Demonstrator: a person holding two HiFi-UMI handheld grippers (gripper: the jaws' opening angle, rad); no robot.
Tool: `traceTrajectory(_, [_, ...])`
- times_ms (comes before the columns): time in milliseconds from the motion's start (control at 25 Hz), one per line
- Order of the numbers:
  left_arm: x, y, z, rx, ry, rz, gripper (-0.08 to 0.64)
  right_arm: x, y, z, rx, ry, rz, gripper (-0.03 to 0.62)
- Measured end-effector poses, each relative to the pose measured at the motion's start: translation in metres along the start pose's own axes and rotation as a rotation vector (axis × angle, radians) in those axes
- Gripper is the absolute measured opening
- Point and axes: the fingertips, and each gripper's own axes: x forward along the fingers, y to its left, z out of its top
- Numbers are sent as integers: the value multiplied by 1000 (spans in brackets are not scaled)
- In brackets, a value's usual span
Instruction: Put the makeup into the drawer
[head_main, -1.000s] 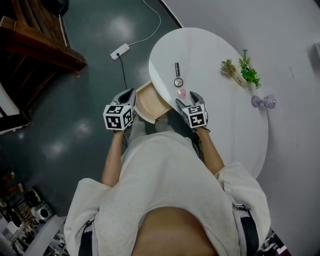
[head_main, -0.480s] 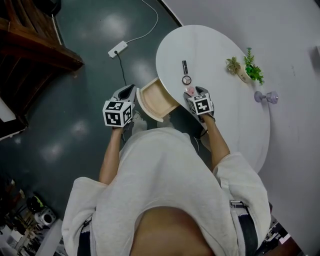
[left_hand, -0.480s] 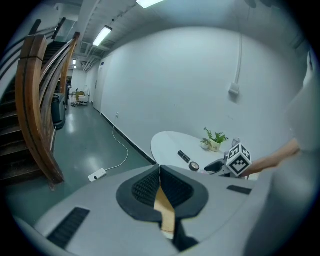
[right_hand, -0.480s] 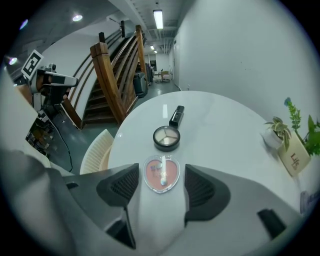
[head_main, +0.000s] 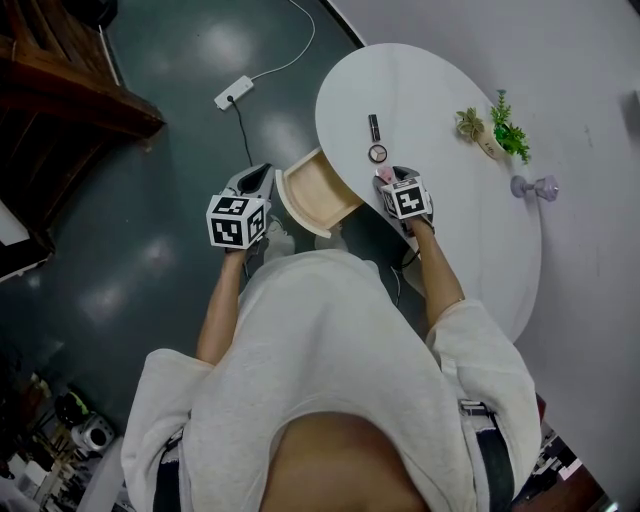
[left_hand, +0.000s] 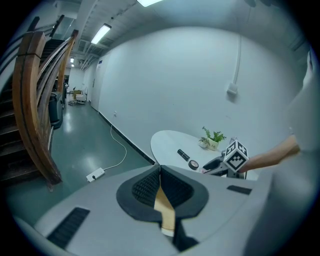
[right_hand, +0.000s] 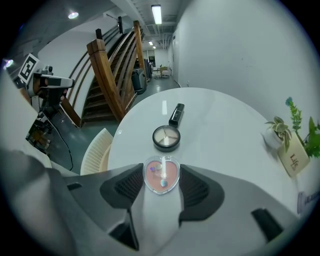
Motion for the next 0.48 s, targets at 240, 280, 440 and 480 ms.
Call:
traceTrajectory(240, [4, -5, -6, -7, -6, 6, 12, -4, -1, 0, -13, -20, -8, 225])
traceTrajectory(280, [4, -5, -8, -11, -6, 11, 12, -6, 3, 3, -20, -38, -3, 225])
traceTrajectory(440, [-6, 4, -13, -29, -12, 30, 12, -10, 34, 22, -47, -90, 31, 225])
traceTrajectory(480, [-9, 6, -14, -33, -14, 35, 12, -10, 42, 27, -57, -100, 42, 225])
